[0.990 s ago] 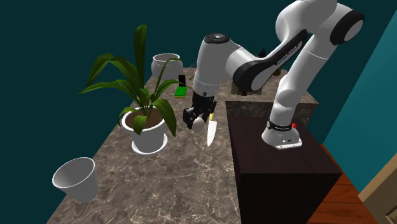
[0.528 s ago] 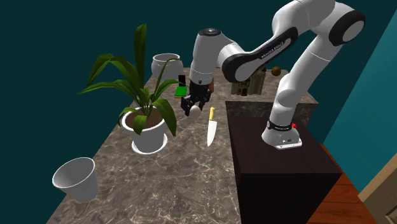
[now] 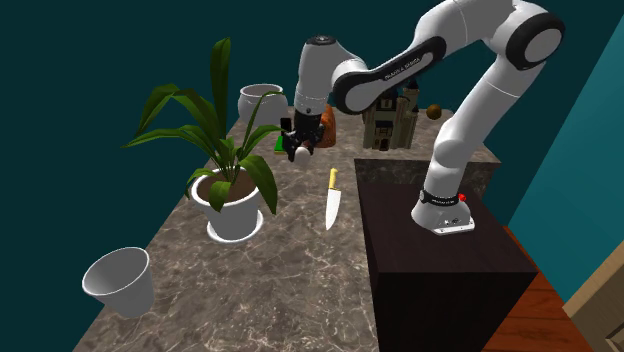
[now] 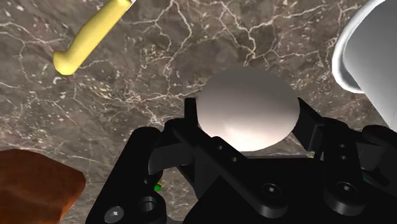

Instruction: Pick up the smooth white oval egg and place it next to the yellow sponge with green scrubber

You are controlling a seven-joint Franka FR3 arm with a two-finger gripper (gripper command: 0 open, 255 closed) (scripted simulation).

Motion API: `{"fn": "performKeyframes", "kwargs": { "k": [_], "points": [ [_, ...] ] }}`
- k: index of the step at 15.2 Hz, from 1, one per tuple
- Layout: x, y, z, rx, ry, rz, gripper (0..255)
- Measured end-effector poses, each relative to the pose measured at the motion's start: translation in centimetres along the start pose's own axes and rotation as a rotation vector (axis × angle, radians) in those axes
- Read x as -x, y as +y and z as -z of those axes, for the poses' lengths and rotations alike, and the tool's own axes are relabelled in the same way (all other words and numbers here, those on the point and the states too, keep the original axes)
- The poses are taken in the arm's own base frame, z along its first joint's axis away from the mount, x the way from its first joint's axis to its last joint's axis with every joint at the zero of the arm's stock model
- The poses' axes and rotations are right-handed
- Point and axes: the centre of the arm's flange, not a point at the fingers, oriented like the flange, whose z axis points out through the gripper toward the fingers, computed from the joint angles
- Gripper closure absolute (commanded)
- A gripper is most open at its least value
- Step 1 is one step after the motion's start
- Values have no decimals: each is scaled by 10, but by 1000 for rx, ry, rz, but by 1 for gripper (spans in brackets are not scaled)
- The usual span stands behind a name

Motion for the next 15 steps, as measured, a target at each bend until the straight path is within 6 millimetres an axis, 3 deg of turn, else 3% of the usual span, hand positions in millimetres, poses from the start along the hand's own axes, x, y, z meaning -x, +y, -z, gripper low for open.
{"fn": "performKeyframes", "kwargs": {
  "k": [15],
  "points": [
    [-163,106,-30,0,0,1,255]
  ]
}}
